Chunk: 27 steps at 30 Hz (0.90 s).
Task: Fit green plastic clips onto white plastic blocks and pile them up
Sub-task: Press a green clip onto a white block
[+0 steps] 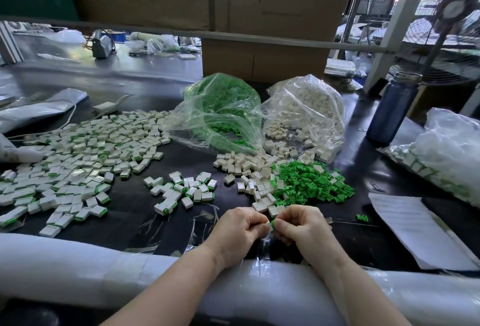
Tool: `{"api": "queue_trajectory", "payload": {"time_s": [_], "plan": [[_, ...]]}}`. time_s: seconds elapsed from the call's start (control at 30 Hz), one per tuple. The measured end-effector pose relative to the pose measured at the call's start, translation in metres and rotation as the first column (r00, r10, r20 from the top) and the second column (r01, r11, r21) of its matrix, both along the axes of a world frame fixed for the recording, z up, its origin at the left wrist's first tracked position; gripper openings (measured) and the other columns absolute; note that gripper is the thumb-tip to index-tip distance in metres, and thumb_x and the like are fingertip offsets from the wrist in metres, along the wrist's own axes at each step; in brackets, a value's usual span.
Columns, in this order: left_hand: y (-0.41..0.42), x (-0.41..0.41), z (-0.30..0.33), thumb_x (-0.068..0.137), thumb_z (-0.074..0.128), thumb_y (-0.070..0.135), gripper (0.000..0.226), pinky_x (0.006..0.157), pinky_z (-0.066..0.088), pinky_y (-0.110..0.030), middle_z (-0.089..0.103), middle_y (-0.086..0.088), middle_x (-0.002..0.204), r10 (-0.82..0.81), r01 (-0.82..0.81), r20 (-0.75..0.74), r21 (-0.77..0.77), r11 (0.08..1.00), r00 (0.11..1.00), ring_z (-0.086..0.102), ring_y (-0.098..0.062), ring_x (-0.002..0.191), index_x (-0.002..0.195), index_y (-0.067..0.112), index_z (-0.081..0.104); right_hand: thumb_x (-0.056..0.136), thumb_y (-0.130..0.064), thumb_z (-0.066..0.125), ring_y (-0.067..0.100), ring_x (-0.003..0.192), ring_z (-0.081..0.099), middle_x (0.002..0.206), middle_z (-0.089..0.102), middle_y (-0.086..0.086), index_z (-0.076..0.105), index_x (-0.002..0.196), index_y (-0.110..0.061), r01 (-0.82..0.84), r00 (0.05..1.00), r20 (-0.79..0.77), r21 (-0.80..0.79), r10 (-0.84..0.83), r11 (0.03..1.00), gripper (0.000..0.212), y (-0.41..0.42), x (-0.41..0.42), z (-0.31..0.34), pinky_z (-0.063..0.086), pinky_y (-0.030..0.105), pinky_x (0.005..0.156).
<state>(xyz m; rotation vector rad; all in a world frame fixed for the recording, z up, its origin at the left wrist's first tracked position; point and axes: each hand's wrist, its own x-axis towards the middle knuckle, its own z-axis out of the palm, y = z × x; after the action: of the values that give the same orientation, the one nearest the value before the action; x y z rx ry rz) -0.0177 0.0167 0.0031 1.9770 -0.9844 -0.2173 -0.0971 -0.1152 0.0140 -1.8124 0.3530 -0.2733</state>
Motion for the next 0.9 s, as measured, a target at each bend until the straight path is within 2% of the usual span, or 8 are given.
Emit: {"api": "queue_trajectory", "payload": {"time_s": [0.1,0.27,0.47,0.7,0.77,0.9], "plan": [[0.0002,-0.0007,0.0011,0.088,0.061,0.017,0.013,0.064,0.032,-0.006,0.049,0.014,0.067,-0.004,0.004,0.053,0.014,1.000,0.999,0.046,-0.001,0.067,0.086,0.009,0.072,0.081,0.007,0.061,0.006,0.045,0.049,0.047,0.060,-0.001,0.061,0.062,-0.010,-0.011,1.000,-0.003,-0.010,0.011,1.000,0.025,0.0001,-0.0003,0.0006,0.042,0.017,0.047],[0.0000,-0.0009,0.0031,0.087,0.063,0.015,0.012,0.067,0.035,-0.007,0.052,0.014,0.069,-0.004,0.004,0.010,-0.003,1.000,1.000,0.049,0.002,0.068,0.089,0.009,0.072,0.081,0.006,0.062,0.006,0.047,0.051,0.050,0.061,-0.001,0.062,0.064,-0.008,-0.054,0.999,0.004,-0.015,0.054,0.998,0.022,-0.0010,-0.0033,0.0042,0.043,0.017,0.050],[0.0006,-0.0027,0.0031,0.089,0.061,0.017,0.014,0.068,0.037,-0.013,0.048,0.012,0.069,-0.009,0.007,0.061,0.027,1.000,0.998,0.049,-0.007,0.073,0.088,0.009,0.072,0.081,0.007,0.061,0.004,0.044,0.049,0.047,0.061,-0.001,0.061,0.062,-0.009,-0.019,1.000,0.000,-0.002,0.019,1.000,0.026,-0.0001,-0.0010,0.0014,0.042,0.016,0.047],[-0.0002,-0.0031,0.0024,0.089,0.061,0.016,0.015,0.066,0.032,-0.002,0.048,0.017,0.071,-0.002,0.001,0.050,0.022,1.000,0.999,0.048,0.002,0.069,0.097,0.009,0.072,0.079,0.003,0.066,0.005,0.050,0.055,0.052,0.064,0.000,0.064,0.063,-0.010,-0.079,0.997,0.000,-0.070,0.080,0.994,0.021,-0.0020,-0.0017,-0.0007,0.043,0.017,0.051],[-0.0001,-0.0030,0.0030,0.089,0.061,0.016,0.014,0.067,0.035,-0.004,0.051,0.014,0.072,0.003,-0.003,0.029,0.018,1.000,1.000,0.050,0.000,0.069,0.094,0.009,0.072,0.079,0.003,0.067,0.006,0.047,0.053,0.051,0.063,0.000,0.064,0.063,-0.009,-0.050,0.999,0.013,-0.038,0.050,0.998,0.020,-0.0013,-0.0006,-0.0009,0.043,0.017,0.049],[-0.0003,-0.0046,0.0045,0.089,0.061,0.017,0.015,0.076,0.050,-0.024,0.068,-0.002,0.082,0.021,-0.023,-0.041,-0.044,0.999,0.999,0.063,-0.015,0.078,0.090,0.009,0.073,0.078,0.002,0.069,0.007,0.044,0.053,0.048,0.061,0.001,0.064,0.065,-0.006,0.022,0.996,0.081,0.065,-0.028,0.998,0.016,-0.0005,0.0004,-0.0002,0.044,0.018,0.045]]}}
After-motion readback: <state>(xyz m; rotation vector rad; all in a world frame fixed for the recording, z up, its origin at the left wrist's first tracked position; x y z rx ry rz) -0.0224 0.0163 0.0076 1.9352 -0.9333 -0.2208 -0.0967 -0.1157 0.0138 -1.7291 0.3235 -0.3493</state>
